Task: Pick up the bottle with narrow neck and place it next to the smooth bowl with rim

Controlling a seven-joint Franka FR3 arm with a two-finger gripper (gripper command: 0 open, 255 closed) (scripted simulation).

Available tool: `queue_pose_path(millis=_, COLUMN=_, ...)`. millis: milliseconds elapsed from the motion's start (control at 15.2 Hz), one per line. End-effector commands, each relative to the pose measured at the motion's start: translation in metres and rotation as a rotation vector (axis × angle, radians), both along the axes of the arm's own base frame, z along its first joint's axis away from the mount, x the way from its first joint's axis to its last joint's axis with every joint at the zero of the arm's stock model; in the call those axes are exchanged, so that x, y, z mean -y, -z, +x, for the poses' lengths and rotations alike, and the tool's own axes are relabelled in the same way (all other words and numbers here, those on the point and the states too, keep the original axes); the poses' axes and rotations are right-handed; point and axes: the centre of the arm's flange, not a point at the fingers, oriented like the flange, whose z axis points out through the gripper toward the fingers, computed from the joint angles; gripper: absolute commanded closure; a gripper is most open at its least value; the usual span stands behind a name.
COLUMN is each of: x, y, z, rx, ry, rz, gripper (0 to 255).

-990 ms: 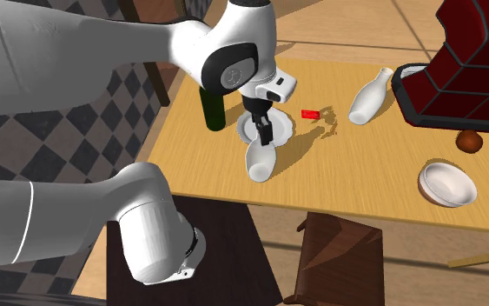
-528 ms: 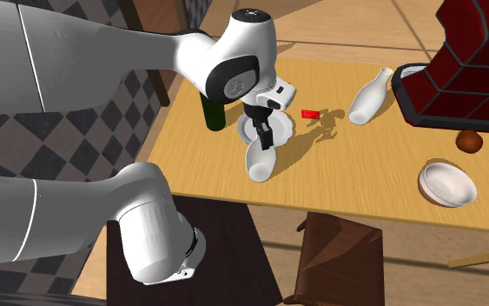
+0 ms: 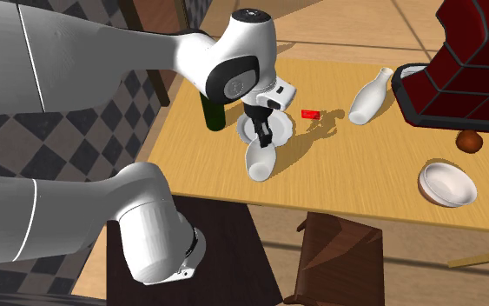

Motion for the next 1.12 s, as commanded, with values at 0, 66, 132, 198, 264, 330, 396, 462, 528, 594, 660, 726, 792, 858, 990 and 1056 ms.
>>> queue_pose_path(millis=0, x=0.000, y=0.000, z=0.000, rx=0.000, ry=0.000, rz=0.000, gripper=255)
queue_pose_path(millis=66, x=0.000, y=0.000, z=0.000, rx=0.000, ry=0.000, rz=0.000, gripper=255)
queue_pose_path(millis=132, x=0.000, y=0.000, z=0.000, rx=0.000, ry=0.000, rz=0.000, gripper=255)
queue_pose_path(millis=198, x=0.000, y=0.000, z=0.000, rx=0.000, ry=0.000, rz=0.000, gripper=255)
queue_pose_path(millis=264, x=0.000, y=0.000, z=0.000, rx=0.000, ry=0.000, rz=0.000, gripper=255)
queue_pose_path(millis=330, x=0.000, y=0.000, z=0.000, rx=0.000, ry=0.000, rz=0.000, gripper=255)
queue_pose_path(millis=396, x=0.000, y=-0.005, z=0.000, rx=0.000, ry=0.000, rz=0.000, gripper=255)
queue_pose_path(millis=462, x=0.000, y=-0.010, z=0.000, rx=0.000, ry=0.000, rz=0.000, gripper=255)
queue_pose_path(millis=528, x=0.000, y=-0.016, z=0.000, rx=0.000, ry=0.000, rz=0.000, gripper=255)
queue_pose_path(millis=594, x=0.000, y=-0.021, z=0.000, rx=0.000, ry=0.000, rz=0.000, gripper=255)
queue_pose_path(millis=660, x=0.000, y=-0.026, z=0.000, rx=0.000, ry=0.000, rz=0.000, gripper=255)
queue_pose_path(millis=726, x=0.000, y=-0.032, z=0.000, rx=0.000, ry=0.000, rz=0.000, gripper=255)
queue_pose_path(millis=792, x=0.000, y=-0.037, z=0.000, rx=0.000, ry=0.000, rz=0.000, gripper=255)
queue_pose_path(millis=858, x=0.000, y=-0.042, z=0.000, rx=0.000, ry=0.000, rz=0.000, gripper=255)
queue_pose_path(millis=990, x=0.000, y=-0.053, z=0.000, rx=0.000, ry=0.000, rz=0.000, gripper=255)
queue_pose_path(millis=1056, x=0.000, y=-0.058, z=0.000, rx=0.000, ry=0.000, rz=0.000, gripper=255)
